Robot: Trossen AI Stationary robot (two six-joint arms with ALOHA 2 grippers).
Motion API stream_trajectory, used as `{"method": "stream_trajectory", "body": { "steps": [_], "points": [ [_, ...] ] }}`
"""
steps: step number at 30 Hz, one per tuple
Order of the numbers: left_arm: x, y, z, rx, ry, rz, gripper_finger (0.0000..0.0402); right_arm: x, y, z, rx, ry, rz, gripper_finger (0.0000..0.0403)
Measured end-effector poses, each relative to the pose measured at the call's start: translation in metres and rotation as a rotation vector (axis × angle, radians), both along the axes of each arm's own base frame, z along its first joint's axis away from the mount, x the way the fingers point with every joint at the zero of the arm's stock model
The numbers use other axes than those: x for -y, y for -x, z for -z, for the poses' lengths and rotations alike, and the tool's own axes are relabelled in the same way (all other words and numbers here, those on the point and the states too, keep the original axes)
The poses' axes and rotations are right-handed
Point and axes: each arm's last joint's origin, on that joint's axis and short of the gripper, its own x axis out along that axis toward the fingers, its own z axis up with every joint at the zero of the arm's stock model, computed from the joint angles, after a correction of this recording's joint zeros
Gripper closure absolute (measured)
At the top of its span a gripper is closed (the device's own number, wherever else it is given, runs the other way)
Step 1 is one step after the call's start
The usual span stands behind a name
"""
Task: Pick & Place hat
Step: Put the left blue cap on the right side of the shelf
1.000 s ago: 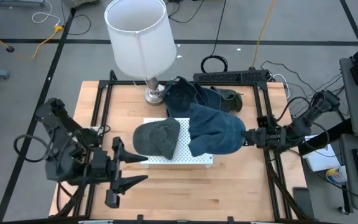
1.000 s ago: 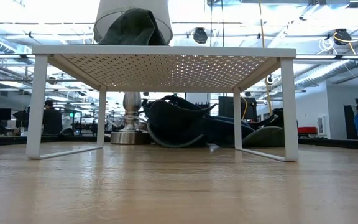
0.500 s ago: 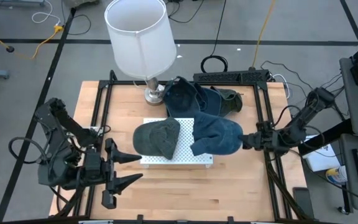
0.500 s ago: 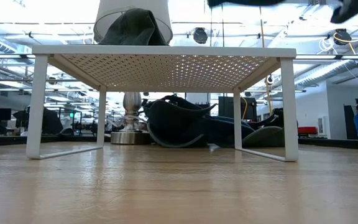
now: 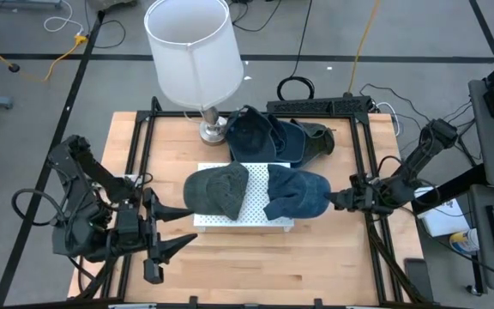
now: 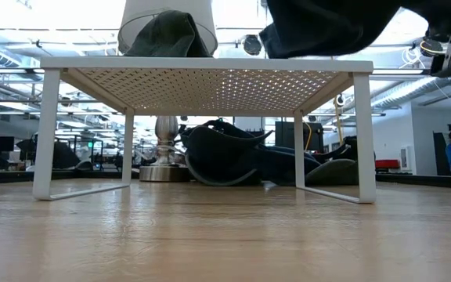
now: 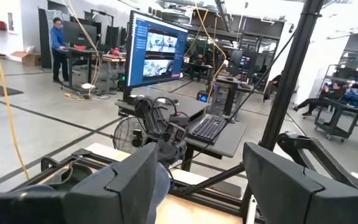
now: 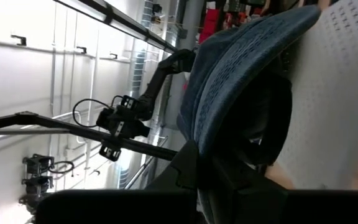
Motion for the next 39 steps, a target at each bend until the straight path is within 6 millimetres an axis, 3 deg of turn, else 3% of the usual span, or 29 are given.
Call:
{"method": "stream_trajectory", "body": {
  "steps": [10,17,27,39],
  "points": [
    [-0.003,0.000,-0.002,0.003,0.001,-0.011,0.0158,0.007,-0.005,0.009,-0.041,0.021,0.076,0.0398],
    [-0.025,-0.012,-0.009,0.030,-0.022,0.108,0.0158,0.012,-0.015,0.018,-0.089,-0.004,0.077,0.0398],
    [-0.065,-0.028,-0.010,-0.010,-0.061,0.232,0.0158,0.020,-0.039,0.008,-0.174,0.031,0.037,0.0398],
    [-0.078,-0.022,-0.007,-0.087,-0.061,0.264,0.0158,0.038,-0.068,0.006,-0.261,0.020,-0.044,0.0398]
  ]
}}
